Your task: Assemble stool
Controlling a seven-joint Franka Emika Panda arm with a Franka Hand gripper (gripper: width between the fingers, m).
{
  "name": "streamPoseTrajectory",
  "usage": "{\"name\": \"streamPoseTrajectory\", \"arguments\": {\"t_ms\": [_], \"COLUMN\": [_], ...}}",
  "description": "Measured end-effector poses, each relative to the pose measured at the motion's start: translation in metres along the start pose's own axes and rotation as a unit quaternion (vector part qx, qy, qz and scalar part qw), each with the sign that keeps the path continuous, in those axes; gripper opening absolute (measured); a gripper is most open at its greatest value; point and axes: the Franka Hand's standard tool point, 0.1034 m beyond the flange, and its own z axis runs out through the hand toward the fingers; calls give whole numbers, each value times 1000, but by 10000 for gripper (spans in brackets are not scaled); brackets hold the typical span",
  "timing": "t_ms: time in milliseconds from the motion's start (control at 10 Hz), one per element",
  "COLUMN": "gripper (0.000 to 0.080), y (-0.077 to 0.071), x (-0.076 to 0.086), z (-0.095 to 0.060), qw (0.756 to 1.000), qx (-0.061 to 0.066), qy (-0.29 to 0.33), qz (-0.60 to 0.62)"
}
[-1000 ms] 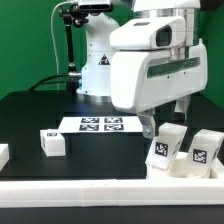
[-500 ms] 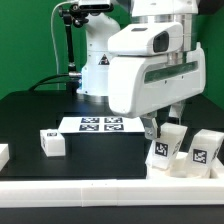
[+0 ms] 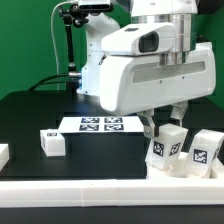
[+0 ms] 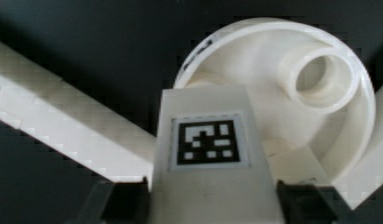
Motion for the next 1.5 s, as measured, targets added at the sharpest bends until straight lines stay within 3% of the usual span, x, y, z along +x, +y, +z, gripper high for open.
{"name": "streamPoseTrajectory", "arguments": {"t_ms": [400,1100,1500], "gripper": [341,341,341], "y": [5,4,-11], "x": [1,1,7], "z": [1,2,2], "qw": [986,925,823], "qx": [9,15,25], "qy": [24,21,17], "qz": [163,379,567]}}
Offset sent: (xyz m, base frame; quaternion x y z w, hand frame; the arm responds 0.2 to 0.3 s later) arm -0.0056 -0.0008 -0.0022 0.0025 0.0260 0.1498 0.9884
